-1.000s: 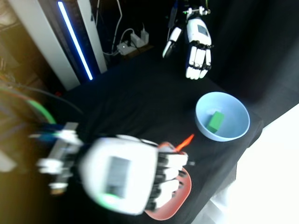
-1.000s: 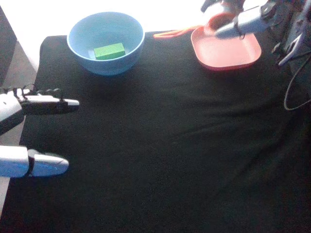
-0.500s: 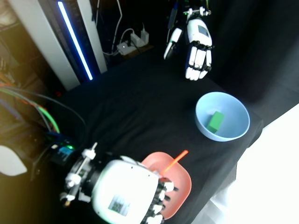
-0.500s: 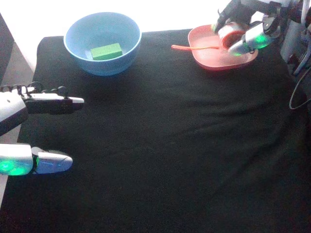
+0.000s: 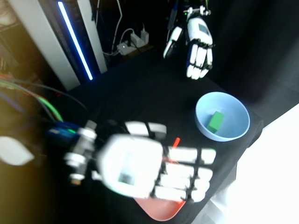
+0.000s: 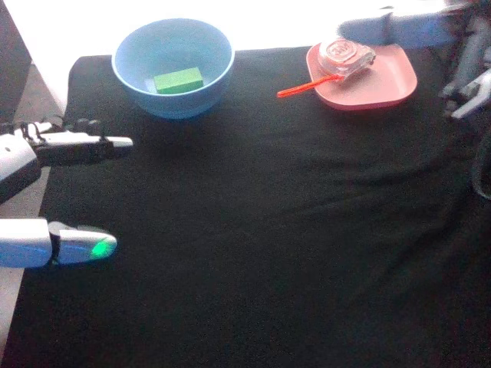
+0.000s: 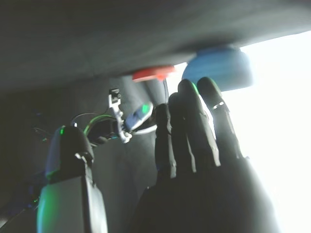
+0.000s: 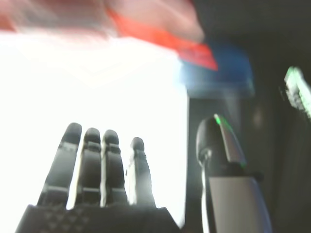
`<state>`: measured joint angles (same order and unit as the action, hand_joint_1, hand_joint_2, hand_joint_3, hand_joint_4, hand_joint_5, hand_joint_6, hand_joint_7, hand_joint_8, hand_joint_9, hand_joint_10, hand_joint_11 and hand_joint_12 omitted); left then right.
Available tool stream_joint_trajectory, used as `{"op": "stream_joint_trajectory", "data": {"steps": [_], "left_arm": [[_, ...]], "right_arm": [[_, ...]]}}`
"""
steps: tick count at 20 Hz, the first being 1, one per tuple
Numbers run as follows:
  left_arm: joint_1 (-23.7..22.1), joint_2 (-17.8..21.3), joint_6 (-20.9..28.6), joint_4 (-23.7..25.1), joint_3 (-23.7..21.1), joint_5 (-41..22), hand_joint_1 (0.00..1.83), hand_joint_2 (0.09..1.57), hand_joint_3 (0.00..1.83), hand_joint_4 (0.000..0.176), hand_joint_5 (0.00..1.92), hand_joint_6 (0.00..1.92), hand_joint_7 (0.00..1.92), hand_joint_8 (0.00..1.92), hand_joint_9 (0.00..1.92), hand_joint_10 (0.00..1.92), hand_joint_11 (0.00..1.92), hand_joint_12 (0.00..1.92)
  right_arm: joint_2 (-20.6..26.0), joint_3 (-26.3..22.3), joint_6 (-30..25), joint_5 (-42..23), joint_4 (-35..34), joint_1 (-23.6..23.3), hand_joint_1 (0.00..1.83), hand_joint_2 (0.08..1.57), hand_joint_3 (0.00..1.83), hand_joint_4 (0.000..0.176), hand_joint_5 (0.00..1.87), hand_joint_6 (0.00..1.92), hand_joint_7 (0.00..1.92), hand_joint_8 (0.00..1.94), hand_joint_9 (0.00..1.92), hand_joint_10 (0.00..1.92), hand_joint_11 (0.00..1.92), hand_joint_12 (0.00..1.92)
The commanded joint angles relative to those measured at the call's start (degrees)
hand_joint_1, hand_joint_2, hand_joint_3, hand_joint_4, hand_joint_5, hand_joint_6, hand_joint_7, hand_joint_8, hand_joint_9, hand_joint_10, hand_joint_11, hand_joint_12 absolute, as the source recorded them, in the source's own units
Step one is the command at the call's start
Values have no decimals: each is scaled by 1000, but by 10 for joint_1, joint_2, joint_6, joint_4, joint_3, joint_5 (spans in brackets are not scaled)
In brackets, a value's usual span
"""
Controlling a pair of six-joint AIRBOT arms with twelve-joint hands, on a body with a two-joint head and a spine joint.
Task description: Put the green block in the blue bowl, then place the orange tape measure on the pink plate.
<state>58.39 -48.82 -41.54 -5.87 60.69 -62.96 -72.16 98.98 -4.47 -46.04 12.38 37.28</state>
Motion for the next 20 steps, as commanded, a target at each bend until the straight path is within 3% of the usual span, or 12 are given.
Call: {"op": "stream_joint_trajectory", "data": {"steps": [1, 2, 4, 6, 10, 11, 13, 14, 15, 16, 19, 20], "left_arm": [[-3, 2, 5, -12, 1, -92, 702, 965, 0, 0, 400, 1, 310, 0, 274, 1, 2, 817], [0, 4, 4, -15, -1, -105, 699, 976, 3, 20, 354, 1, 240, 4, 174, 3, 0, 613], [15, 11, 4, -35, -11, -149, 762, 980, 3, 40, 250, 5, 124, 4, 55, 2, 0, 237], [47, 20, -3, -69, -27, -223, 660, 961, 0, 60, 205, 0, 101, 0, 45, 0, 0, 213], [120, 23, -14, -127, -61, -358, 429, 977, 0, 124, 151, 1, 85, 1, 86, 3, 0, 404], [127, 24, -15, -134, -68, -363, 393, 989, 3, 117, 169, 3, 99, 3, 114, 6, 0, 556], [126, 22, -18, -133, -69, -363, 390, 988, 0, 120, 186, 2, 119, 2, 159, 10, 0, 654], [126, 20, -18, -133, -69, -363, 436, 999, 3, 113, 182, 0, 98, 0, 151, 1, 0, 680], [126, 19, -18, -133, -70, -363, 436, 999, 3, 113, 182, 0, 98, 0, 151, 1, 0, 680], [126, 19, -18, -132, -71, -363, 429, 1017, 5, 126, 173, 3, 106, 4, 156, 3, 0, 642], [126, 14, -18, -130, -69, -363, 437, 1011, 0, 130, 168, 0, 104, 1, 137, 3, 0, 588], [124, 11, -17, -130, -67, -363, 402, 1007, 0, 126, 175, 0, 112, 1, 150, 1, 0, 671]], "right_arm": [[11, -19, -3, -118, -47, 22, 768, 1014, 0, 123, 142, 7, 179, 2, 104, 14, 0, 99], [28, -43, -3, -157, -72, 42, 730, 1010, 0, 115, 168, 6, 218, 6, 61, 3, 0, 19], [61, -94, -3, -251, -119, 98, 674, 1021, 4, 141, 180, 3, 228, 7, 56, 19, 0, 0], [98, -153, 13, -339, -164, 152, 743, 1018, 1, 154, 185, 4, 214, 3, 81, 26, 0, 0], [130, -227, 50, -459, -220, 225, 708, 1008, 0, 130, 203, 3, 304, 10, 56, 9, 0, 0], [138, -244, 57, -484, -236, 245, 686, 1028, 8, 150, 234, 10, 292, 1, 78, 12, 0, 0], [148, -269, 65, -524, -268, 288, 686, 1040, 12, 150, 235, 9, 297, 4, 90, 15, 0, 0], [150, -278, 65, -545, -290, 309, 704, 1053, 9, 129, 256, 11, 288, 7, 104, 15, 0, 0], [150, -280, 65, -548, -299, 316, 704, 1053, 9, 129, 256, 11, 288, 7, 104, 15, 0, 0], [150, -279, 65, -547, -307, 319, 707, 1060, 8, 108, 244, 3, 263, 0, 99, 8, 0, 0], [144, -267, 65, -542, -324, 321, 660, 1085, 13, 96, 242, 1, 206, 0, 65, 0, 0, 0], [141, -263, 65, -541, -328, 321, 633, 1080, 8, 109, 247, 3, 229, 10, 63, 1, 0, 0]]}}
